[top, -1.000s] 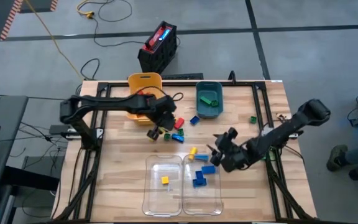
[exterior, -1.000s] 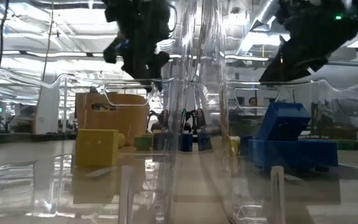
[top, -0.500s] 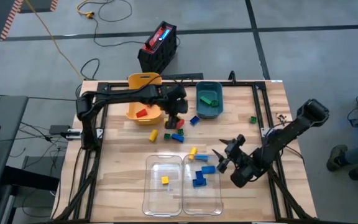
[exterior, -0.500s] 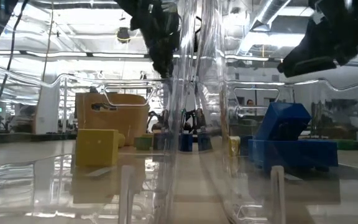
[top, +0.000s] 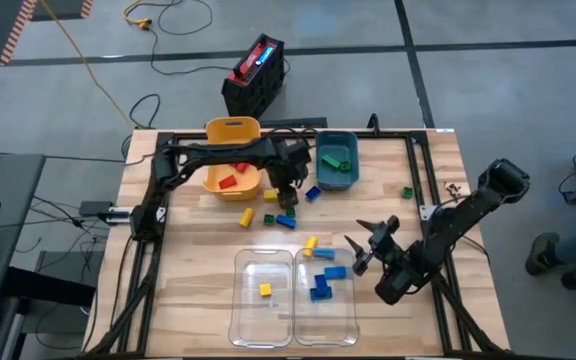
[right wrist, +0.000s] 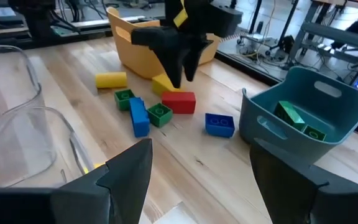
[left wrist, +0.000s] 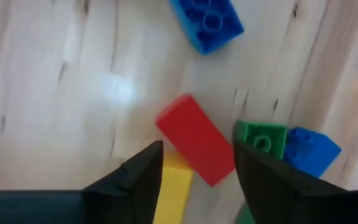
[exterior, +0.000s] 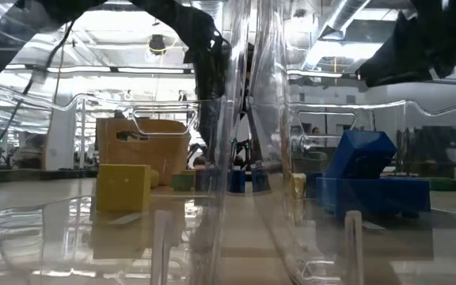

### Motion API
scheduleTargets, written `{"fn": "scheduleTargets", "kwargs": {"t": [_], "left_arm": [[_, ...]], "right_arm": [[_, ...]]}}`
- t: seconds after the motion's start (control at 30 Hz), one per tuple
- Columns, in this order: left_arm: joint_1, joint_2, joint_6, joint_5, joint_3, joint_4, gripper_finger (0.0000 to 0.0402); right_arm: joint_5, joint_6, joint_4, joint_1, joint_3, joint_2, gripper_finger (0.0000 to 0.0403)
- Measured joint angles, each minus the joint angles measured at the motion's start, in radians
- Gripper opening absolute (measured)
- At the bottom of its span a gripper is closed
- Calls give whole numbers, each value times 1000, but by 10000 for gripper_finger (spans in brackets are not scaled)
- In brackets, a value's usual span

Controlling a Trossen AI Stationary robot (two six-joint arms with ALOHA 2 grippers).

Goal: Sort blocks
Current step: Put the red block into the yellow bin

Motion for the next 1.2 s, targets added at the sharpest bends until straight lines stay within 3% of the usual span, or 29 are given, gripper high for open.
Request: {"fn": "scheduleTargets", "kwargs": {"t": [0.27, 0.4, 0.57, 1.0, 1.2], "left_arm": [[-33, 0, -15, -92, 5, 21, 280], [-40, 18, -47, -113, 5, 39, 299], [-15, 32, -91, -69, 6, 50, 299], [-28, 114, -29, -109, 4, 54, 297], [-30, 107, 26, -125, 4, 54, 250]], "right_arm": [[8, -1, 0, 6, 0, 0, 285], [9, -1, 2, 6, 0, 0, 285], [9, -2, 7, 6, 0, 0, 285], [10, -9, 12, 13, 0, 0, 285], [9, -10, 9, 12, 0, 0, 285]]}}
